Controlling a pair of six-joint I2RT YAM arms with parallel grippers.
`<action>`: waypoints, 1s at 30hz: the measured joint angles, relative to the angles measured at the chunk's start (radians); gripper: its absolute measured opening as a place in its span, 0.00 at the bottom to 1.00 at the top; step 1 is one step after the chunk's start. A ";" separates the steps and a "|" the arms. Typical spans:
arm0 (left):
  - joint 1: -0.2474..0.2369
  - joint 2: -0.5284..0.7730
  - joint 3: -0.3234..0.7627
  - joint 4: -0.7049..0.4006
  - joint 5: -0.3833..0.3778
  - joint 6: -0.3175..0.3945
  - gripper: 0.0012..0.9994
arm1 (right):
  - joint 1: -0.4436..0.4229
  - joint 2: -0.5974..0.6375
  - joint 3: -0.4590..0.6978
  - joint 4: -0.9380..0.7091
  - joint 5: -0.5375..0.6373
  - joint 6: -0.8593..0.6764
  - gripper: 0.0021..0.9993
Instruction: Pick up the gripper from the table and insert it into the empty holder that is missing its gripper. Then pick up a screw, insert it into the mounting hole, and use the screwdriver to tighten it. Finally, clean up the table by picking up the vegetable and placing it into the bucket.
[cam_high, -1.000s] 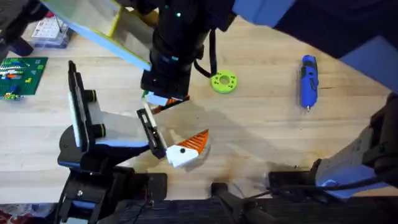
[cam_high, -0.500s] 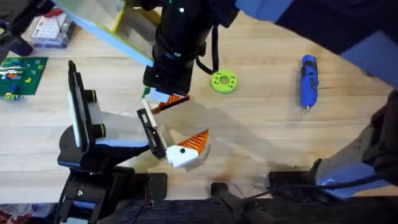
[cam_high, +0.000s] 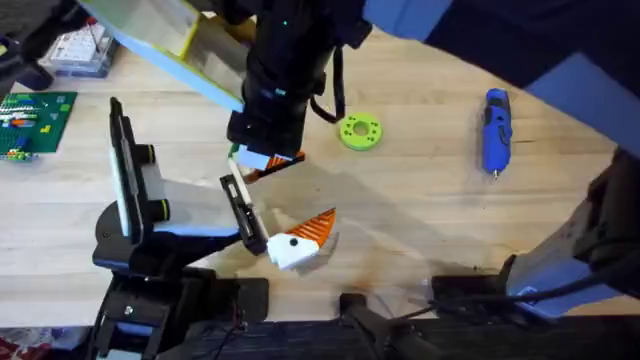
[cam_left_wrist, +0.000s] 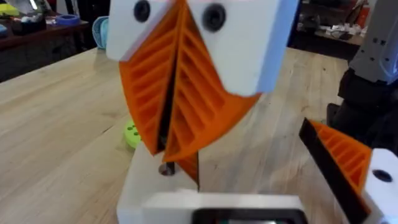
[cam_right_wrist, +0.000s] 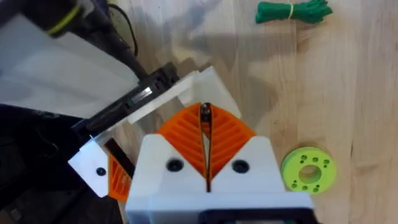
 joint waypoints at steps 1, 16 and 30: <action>0.000 0.000 0.000 0.000 0.000 0.000 0.99 | 0.000 0.000 0.000 0.000 0.000 0.000 0.01; 0.000 0.000 0.000 0.000 0.000 0.000 0.99 | 0.000 0.000 0.000 -0.002 0.009 0.000 0.01; 0.000 0.000 0.000 0.000 0.000 0.000 0.99 | 0.000 0.000 0.000 -0.002 0.012 0.000 0.01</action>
